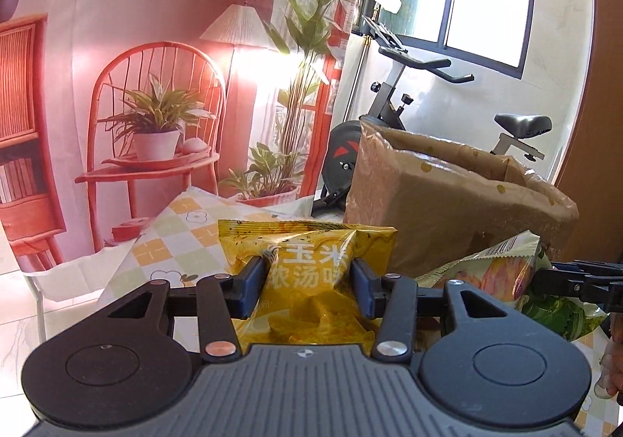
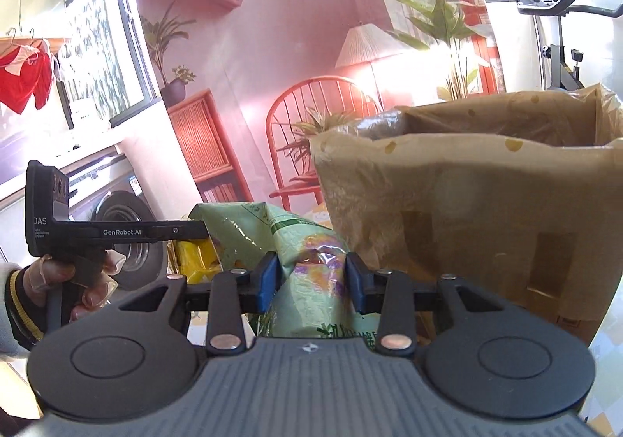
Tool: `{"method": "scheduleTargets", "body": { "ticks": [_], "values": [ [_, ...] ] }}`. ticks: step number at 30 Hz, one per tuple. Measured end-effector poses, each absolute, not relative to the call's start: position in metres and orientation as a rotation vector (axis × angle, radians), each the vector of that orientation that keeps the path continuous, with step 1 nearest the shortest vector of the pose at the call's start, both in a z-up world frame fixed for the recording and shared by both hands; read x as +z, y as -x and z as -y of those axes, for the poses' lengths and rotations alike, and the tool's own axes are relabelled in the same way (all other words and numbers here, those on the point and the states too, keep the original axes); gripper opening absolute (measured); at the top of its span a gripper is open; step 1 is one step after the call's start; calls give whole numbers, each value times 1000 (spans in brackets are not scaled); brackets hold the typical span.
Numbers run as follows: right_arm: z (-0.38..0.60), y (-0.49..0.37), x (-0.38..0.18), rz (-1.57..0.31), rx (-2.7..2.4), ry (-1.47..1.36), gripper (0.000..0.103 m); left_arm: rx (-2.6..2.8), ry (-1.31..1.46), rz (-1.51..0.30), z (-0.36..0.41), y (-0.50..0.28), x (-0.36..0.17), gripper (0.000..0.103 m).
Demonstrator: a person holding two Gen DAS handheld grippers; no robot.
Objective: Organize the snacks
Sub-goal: 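Carry both bags over the paper bag and open both tools to drop them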
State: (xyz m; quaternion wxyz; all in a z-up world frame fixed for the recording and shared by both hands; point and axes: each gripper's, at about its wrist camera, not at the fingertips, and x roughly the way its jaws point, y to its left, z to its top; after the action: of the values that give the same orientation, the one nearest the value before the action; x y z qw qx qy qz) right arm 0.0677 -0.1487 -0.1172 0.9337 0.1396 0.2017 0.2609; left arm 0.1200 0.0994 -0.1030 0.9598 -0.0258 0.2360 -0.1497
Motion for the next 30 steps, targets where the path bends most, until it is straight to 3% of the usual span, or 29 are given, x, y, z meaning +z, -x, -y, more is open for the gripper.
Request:
{"method": "scheduleTargets", "body": {
  "ticks": [18,30],
  "values": [
    [208,-101,8,-101,462,-327,38,-405,0,-216,-22,-157,4,51],
    [261,-158,-38,-210,191,-364,39,-484,-81,-334,78,-244,-24,51]
  ]
}}
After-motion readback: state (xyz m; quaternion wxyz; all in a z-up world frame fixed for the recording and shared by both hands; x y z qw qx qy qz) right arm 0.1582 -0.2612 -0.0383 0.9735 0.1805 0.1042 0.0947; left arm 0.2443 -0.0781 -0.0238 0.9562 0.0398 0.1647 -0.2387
